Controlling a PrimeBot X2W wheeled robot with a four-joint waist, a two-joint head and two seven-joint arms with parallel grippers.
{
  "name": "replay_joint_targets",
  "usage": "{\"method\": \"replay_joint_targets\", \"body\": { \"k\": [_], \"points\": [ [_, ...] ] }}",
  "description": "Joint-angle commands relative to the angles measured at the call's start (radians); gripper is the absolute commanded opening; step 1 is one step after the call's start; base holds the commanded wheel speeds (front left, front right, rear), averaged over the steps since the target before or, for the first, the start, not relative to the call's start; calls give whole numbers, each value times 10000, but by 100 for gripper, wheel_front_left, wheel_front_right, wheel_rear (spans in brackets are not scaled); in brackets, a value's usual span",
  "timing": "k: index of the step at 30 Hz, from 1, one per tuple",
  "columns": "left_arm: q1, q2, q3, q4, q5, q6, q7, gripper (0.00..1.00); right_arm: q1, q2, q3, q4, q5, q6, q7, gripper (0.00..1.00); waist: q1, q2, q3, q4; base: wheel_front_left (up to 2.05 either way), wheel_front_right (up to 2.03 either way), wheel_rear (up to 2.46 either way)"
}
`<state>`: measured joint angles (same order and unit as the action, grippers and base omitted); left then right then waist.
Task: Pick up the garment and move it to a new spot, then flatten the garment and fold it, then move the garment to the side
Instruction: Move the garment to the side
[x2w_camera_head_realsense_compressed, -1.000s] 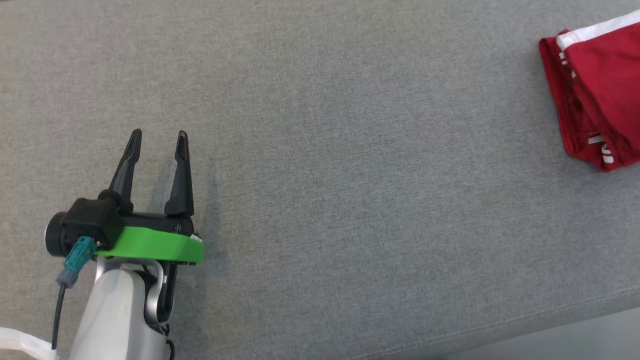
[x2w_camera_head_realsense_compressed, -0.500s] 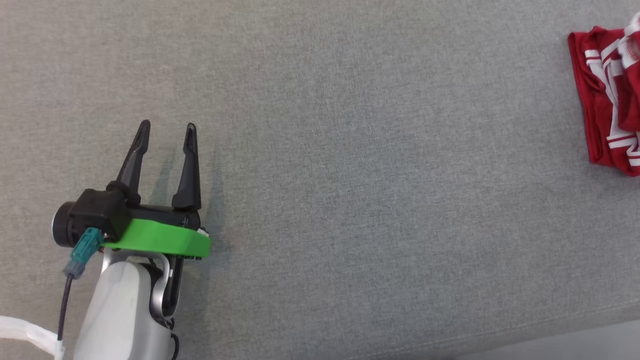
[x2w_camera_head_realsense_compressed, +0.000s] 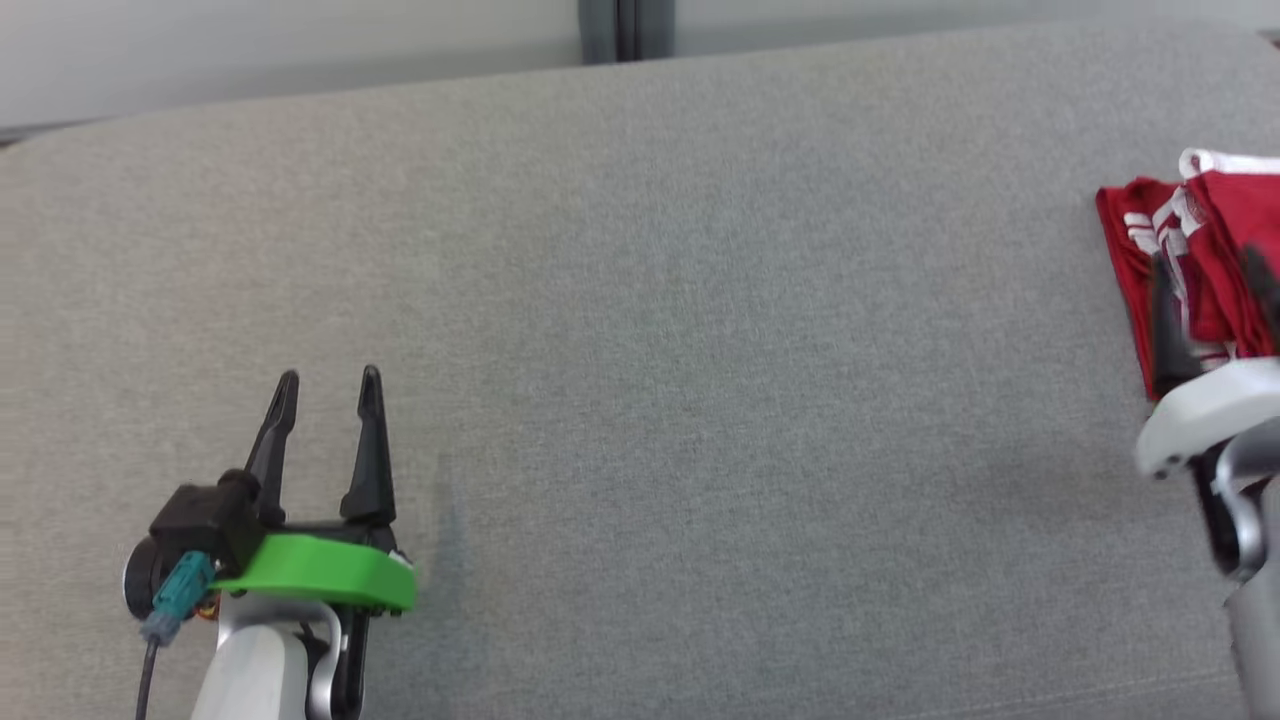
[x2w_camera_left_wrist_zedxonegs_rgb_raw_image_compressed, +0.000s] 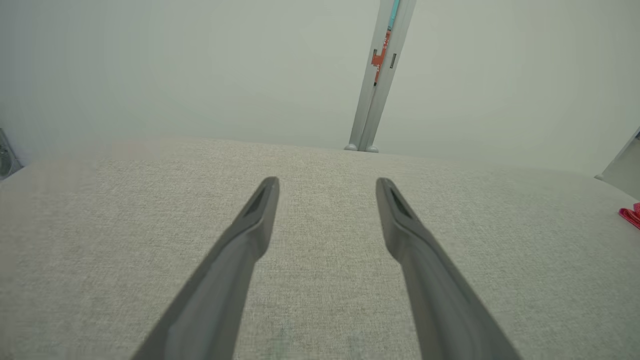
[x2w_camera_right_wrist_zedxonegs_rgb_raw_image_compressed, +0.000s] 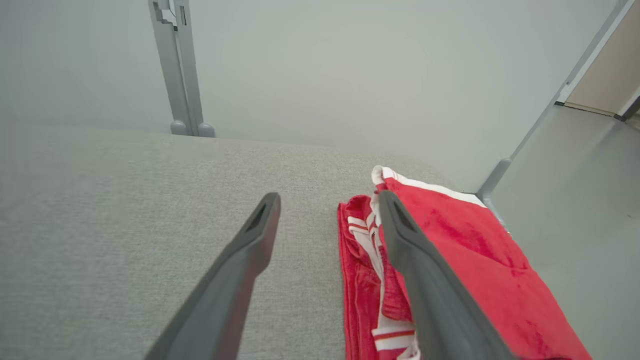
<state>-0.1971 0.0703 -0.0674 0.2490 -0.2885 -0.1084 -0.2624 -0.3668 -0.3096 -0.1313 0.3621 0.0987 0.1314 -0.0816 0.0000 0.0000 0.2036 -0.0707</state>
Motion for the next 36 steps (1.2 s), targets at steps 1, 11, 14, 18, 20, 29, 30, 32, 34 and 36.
{"method": "replay_joint_targets", "body": {
  "k": [1, 11, 14, 18, 20, 29, 30, 32, 34, 36],
  "points": [
    [261, -29, 126, 40, 8, 36, -25, 100, 449, 184, 186, -400, 135, -18, -41, 100, 0, 0, -888, 409, 0, 0, 0],
    [930, -83, 553, 372, 69, -3, -26, 100, 2315, 960, 801, -2037, 817, -18, 7, 100, 0, 0, -1732, 823, 0, 0, 0],
    [1114, -96, 665, 492, 60, -19, -25, 100, 2663, 1201, 996, -2216, 883, -16, 42, 100, 0, 0, -1907, 865, 0, 0, 0],
    [1277, -114, 789, 572, 149, -41, -26, 100, 2911, 1497, 1137, -2201, 939, -16, 13, 100, 0, 0, -2039, 902, 0, 0, 0],
    [1302, -122, 806, 611, 173, -55, -26, 100, 3035, 1606, 1223, -2125, 939, -16, 45, 100, 0, 0, -2080, 936, 0, 0, 0],
    [1370, -160, 781, 738, 249, -110, -27, 100, 3416, 1914, 1163, -1907, 887, -16, 99, 100, 0, 0, -2215, 928, 0, 0, 0],
    [1361, -158, 770, 737, 254, -120, -27, 100, 3429, 1931, 1157, -1905, 869, -16, 89, 100, 0, 0, -2219, 909, 0, 0, 0],
    [1342, -160, 737, 721, 246, -126, -27, 100, 3409, 1968, 1165, -1908, 837, -16, 75, 100, 0, 0, -2219, 870, 0, 0, 0],
    [1311, -161, 698, 713, 247, -147, -27, 100, 3402, 2006, 1179, -1922, 834, -16, 59, 100, 0, 0, -2214, 834, 0, 0, 0],
    [1278, -164, 659, 697, 248, -154, -27, 100, 3397, 2027, 1172, -1937, 824, -16, 30, 100, 0, 0, -2207, 808, 0, 0, 0]
  ]
}}
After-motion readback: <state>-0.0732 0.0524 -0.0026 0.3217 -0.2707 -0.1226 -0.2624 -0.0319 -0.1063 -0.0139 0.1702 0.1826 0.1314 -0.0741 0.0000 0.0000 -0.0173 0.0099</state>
